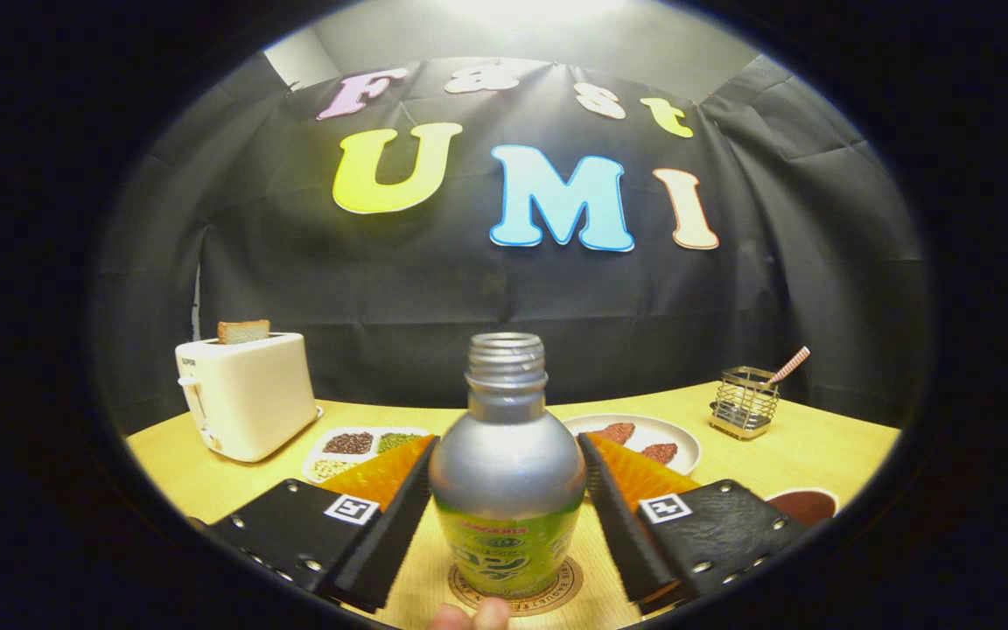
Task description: Take the bottle from table, then pour the juice into the cup, finally place the bottle on the coaster
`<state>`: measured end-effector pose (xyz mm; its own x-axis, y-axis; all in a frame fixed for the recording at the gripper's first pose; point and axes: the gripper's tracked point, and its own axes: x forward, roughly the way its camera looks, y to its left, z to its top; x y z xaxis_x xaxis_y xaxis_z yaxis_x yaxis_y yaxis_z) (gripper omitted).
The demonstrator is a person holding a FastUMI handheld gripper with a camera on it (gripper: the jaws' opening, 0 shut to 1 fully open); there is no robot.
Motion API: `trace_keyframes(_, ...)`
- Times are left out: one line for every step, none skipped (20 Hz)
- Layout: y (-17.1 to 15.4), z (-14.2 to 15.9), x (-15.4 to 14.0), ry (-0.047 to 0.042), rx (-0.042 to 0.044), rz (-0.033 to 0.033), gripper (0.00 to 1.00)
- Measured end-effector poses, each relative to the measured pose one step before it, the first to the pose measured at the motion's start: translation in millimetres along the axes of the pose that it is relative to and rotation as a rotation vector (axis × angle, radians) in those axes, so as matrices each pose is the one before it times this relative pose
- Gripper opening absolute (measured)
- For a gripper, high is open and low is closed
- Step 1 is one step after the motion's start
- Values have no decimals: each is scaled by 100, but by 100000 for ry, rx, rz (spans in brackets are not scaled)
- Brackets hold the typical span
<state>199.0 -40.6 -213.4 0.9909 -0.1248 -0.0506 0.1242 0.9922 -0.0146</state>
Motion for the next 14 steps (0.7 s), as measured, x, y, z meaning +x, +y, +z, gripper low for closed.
trace_keyframes(160, 1346, -541, -1888, -1751, 1038, 94)
trace_keyframes(-10, 1333, -365, -1786, -1701, 1146, 99)
trace_keyframes(-150, 1490, -673, -1179, -2073, 488, 99)
trace_keyframes(-340, 1158, -703, 29, -1897, -597, 99)
trace_keyframes(-314, 1637, -831, 85, -559, -263, 99)
trace_keyframes(38, 1955, -867, -1200, 309, 833, 99)
trace_keyframes(385, 2355, -803, -1655, 298, 2703, 99)
trace_keyframes(144, 2089, -751, -1390, -617, 1574, 99)
trace_keyframes(-206, 2133, -851, -421, -2084, 302, 99)
trace_keyframes(-362, 1986, -776, -533, -1243, 294, 99)
trace_keyframes(-126, 2120, -686, -1573, -419, 228, 99)
trace_keyframes(-88, 1922, -614, -1154, -34, 734, 99)
trace_keyframes(-176, 1833, -657, -1483, 1239, 653, 99)
trace_keyframes(26, 1388, -447, -1015, 1828, 2044, 99)
